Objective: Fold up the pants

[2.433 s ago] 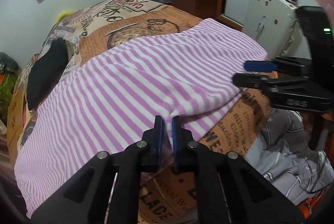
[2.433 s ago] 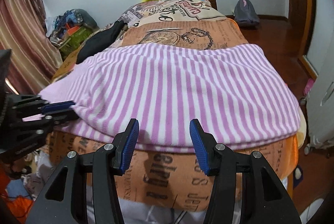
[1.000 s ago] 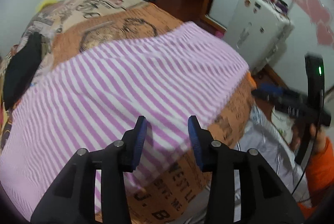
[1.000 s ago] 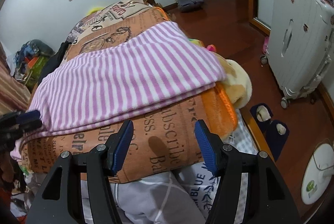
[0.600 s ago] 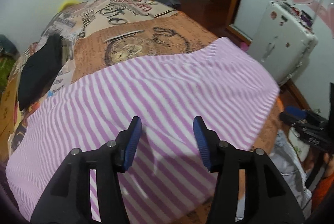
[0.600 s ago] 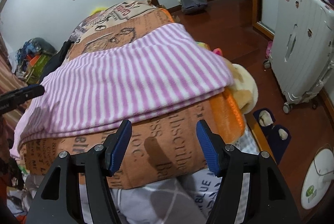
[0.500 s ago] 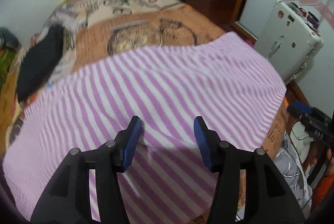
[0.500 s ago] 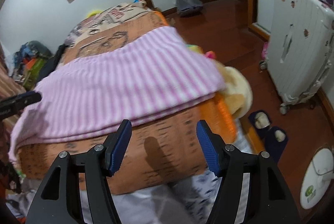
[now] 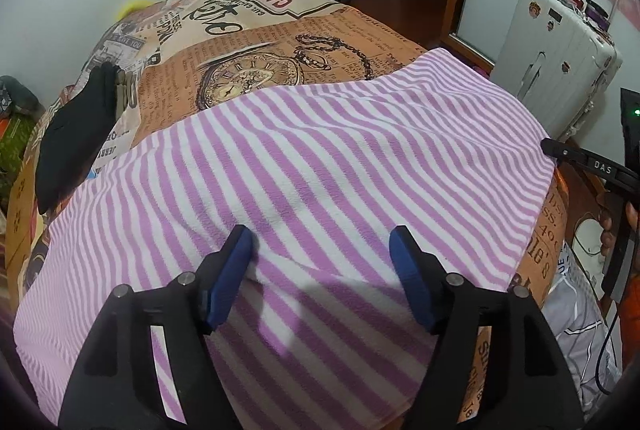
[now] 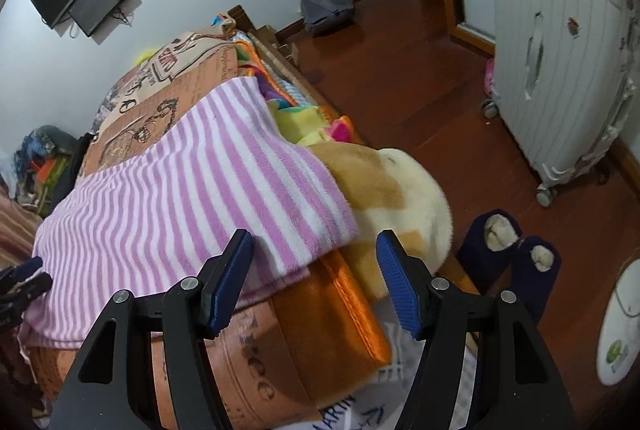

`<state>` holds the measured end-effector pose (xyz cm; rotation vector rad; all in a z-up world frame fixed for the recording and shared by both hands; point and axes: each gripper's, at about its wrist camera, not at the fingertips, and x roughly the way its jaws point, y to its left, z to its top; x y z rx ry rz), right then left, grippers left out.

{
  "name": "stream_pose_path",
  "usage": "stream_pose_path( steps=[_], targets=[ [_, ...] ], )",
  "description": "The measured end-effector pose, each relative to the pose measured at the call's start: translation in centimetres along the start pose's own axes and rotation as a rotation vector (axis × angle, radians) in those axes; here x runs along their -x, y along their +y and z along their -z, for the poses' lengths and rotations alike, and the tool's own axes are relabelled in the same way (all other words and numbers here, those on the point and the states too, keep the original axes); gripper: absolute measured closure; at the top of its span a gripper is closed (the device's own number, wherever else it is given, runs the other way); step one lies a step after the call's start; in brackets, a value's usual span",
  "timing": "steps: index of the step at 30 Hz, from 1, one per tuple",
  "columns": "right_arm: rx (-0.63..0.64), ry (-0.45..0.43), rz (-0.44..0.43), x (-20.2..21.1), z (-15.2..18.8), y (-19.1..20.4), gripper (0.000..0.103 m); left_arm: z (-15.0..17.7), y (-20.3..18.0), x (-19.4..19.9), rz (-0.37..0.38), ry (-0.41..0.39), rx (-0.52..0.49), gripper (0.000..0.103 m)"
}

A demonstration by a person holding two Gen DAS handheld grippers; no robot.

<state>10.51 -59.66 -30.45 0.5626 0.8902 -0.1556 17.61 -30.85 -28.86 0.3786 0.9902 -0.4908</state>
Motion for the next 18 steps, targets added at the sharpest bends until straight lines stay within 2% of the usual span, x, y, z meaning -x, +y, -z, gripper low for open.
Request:
stream_pose_path(
  steps=[5, 11, 14, 18],
  targets=[
    [-0.003, 0.020, -0.044, 0.0, -0.1, 0.5, 0.052, -0.2, 0.4, 0.3, 0.024, 0.010, 0.015, 0.032],
    [-0.023, 0.005, -0.072, 2.0, 1.2, 1.0, 0.053, -0.2, 0.2, 0.2, 0.005, 0.004, 0.001, 0.032],
    [-0.005, 0.014, -0.080, 1.9, 1.7, 1.6, 0.061, -0.2, 0.1, 0.3, -0.002, 0.006, 0.000, 0.032],
    [-0.002, 0.030, -0.081, 0.9, 1.5, 1.4, 0.071, -0.1, 0.8, 1.7, 0.027, -0.004, 0.038, 0.032]
  ],
)
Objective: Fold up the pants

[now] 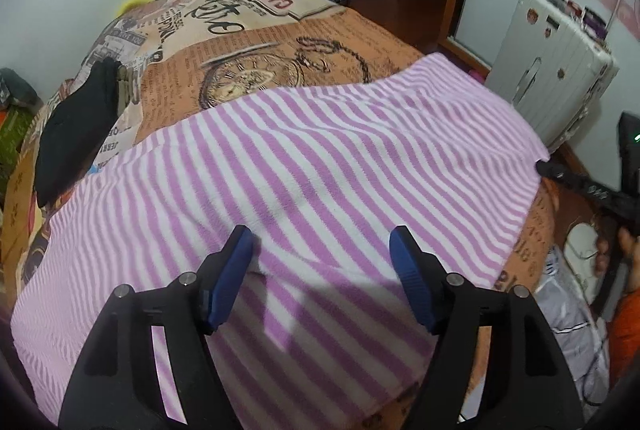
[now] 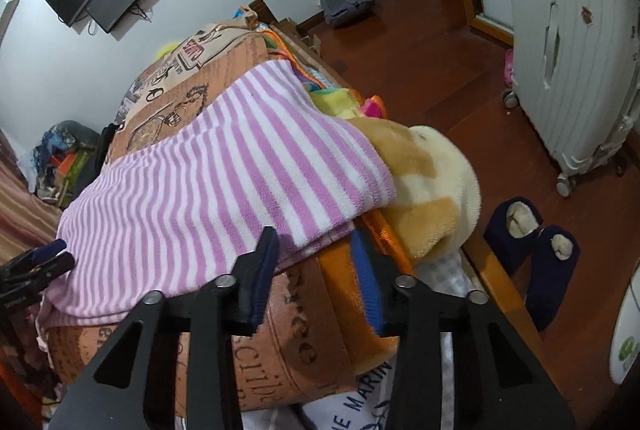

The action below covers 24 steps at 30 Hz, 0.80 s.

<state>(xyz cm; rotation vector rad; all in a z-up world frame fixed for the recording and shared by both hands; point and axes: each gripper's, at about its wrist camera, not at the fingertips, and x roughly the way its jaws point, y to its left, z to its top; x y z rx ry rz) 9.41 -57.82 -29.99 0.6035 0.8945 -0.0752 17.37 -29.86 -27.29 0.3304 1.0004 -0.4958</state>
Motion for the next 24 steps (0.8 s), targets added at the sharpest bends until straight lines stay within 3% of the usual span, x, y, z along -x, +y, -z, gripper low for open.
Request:
stream_pose_path(
  steps=[6, 12, 16, 22, 24],
  targets=[
    [0.027, -0.015, -0.023, -0.5, -0.1, -0.6, 0.073, 0.7, 3.0, 2.5, -0.061, -0.019, 0.048, 0.032],
    [0.023, 0.011, -0.034, 0.8, 0.8, -0.5, 0.072, 3.0, 6.3, 3.2, -0.114, 0.025, 0.111, 0.032],
    [0.032, 0.008, -0.032, 2.1, 1.7, 0.7, 0.072, 4.6, 7.1, 2.6, -0.110, 0.057, 0.141, 0.031],
    [0.053, 0.021, -0.086, 2.3, 2.4, 3.3, 0.072, 5.3, 7.6, 2.4, -0.085, 0.039, 0.193, 0.030],
    [0.038, 0.043, -0.060, 1.3, 2.4, 3.2, 0.072, 5.4, 7.6, 2.5, -0.085, 0.035, 0.186, 0.030]
  ],
)
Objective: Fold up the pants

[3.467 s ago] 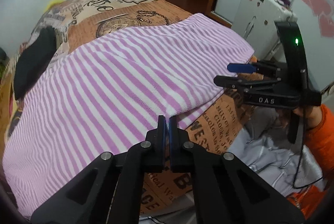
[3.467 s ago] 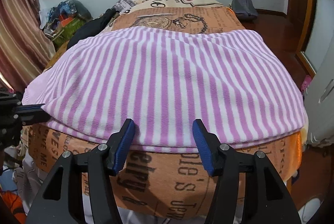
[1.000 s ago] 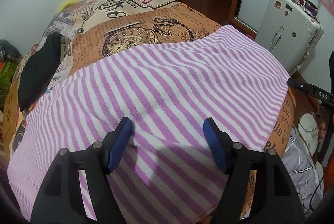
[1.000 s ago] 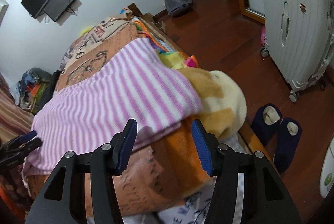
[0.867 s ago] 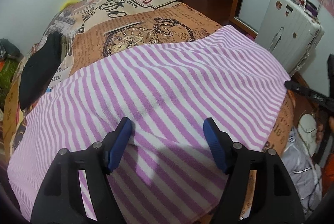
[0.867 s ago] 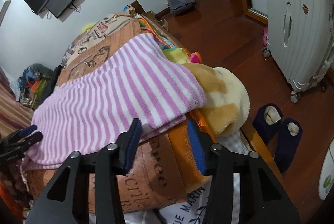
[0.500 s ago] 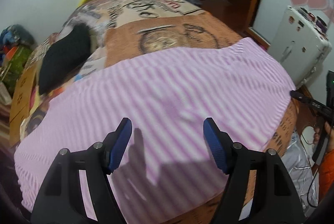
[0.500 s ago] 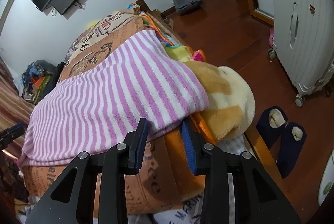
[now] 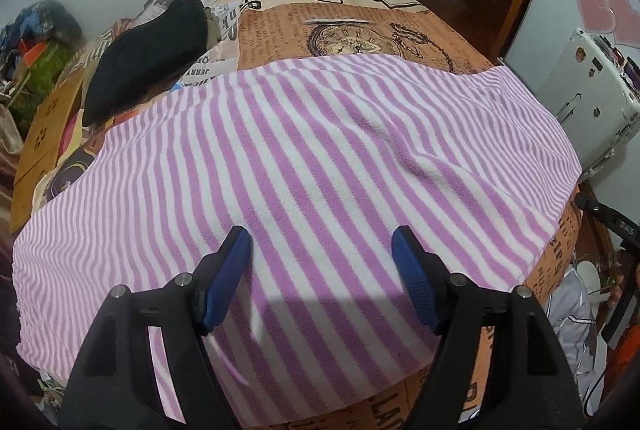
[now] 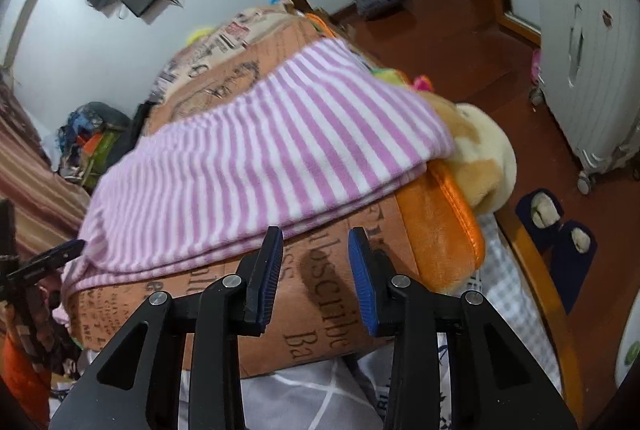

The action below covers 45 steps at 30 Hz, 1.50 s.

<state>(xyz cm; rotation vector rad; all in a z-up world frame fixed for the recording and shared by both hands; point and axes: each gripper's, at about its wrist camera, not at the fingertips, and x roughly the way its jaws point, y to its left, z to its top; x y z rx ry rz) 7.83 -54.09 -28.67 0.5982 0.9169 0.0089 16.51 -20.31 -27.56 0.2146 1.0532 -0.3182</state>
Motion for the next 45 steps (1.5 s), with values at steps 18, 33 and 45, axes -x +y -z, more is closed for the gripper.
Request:
stream_pose_path(
  steps=[18, 33, 45],
  targets=[
    [-0.148, -0.083, 0.003, -0.8, -1.3, -1.7, 0.069, 0.2, 0.5, -0.3, 0.018, -0.021, 0.007, 0.026],
    [-0.022, -0.188, 0.058, -1.6, -3.1, -0.6, 0.093, 0.3, 0.5, -0.5, 0.015, -0.025, 0.009, 0.022],
    [0.030, -0.352, 0.102, 2.3, -3.9, 0.8, 0.096, 0.4, 0.7, -0.5, 0.011, -0.029, 0.011, 0.020]
  ],
)
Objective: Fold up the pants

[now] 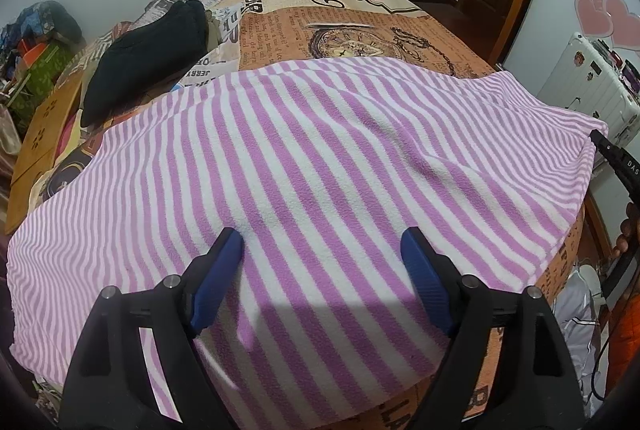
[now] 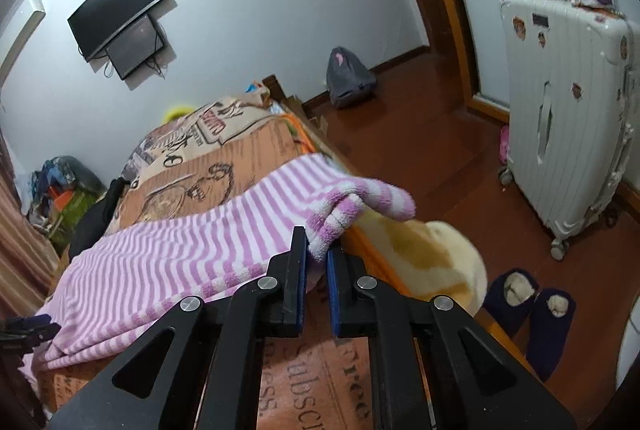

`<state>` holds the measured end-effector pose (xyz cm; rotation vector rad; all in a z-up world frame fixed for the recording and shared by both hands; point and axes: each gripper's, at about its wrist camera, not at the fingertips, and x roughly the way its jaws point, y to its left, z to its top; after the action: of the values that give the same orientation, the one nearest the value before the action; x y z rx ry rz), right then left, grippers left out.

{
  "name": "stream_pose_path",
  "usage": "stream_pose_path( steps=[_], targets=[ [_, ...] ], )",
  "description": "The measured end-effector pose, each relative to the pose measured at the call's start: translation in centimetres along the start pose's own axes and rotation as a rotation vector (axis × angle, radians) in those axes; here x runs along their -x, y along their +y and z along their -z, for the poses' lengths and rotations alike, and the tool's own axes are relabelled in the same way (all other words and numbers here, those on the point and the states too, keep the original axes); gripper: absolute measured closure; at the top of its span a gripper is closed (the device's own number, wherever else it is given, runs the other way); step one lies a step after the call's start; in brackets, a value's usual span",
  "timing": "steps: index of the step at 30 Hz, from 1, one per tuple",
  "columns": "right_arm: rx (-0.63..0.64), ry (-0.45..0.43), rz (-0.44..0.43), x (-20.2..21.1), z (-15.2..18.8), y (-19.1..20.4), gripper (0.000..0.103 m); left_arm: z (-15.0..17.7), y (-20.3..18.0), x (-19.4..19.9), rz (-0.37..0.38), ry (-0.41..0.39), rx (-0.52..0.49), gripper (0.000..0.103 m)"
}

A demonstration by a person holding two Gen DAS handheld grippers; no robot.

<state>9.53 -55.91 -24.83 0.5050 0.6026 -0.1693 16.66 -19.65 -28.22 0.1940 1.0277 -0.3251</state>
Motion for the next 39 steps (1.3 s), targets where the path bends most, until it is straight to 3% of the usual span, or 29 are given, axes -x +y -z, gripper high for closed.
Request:
stream_pose_path(
  steps=[9, 14, 19, 22, 24, 26, 32, 39],
  targets=[
    [0.010, 0.000, 0.009, -0.4, -0.5, 0.1, 0.096, 0.1, 0.2, -0.1, 0.000, 0.000, -0.001, 0.017],
    [-0.017, 0.084, 0.023, -2.2, 1.0, -1.0, 0.096, 0.2, 0.2, -0.1, -0.004, -0.002, -0.002, 0.017],
    [-0.081, 0.186, -0.025, -2.3, 1.9, -2.4, 0.092, -0.1, 0.0, 0.4, -0.014, 0.008, -0.028, 0.017],
    [-0.079, 0.215, -0.034, -1.6, 1.9, -2.5, 0.080, -0.2, -0.5, 0.6, -0.037, -0.001, -0.057, 0.017],
    [-0.082, 0.223, -0.029, -1.5, 1.9, -2.7, 0.070, -0.2, -0.7, 0.5, -0.043, -0.004, -0.058, 0.017],
    [-0.113, 0.233, -0.036, -1.8, 1.9, -3.1, 0.067, -0.1, -0.6, 0.4, -0.041, -0.003, -0.048, 0.017],
    [-0.243, 0.241, -0.092, -3.1, 2.0, -3.9, 0.067, -0.2, -0.6, 0.6, -0.046, 0.000, -0.045, 0.017],
    [-0.237, 0.203, -0.117, -2.2, 1.1, -3.2, 0.065, -0.4, -1.4, 0.5, -0.067, -0.007, -0.068, 0.017]
  ],
)
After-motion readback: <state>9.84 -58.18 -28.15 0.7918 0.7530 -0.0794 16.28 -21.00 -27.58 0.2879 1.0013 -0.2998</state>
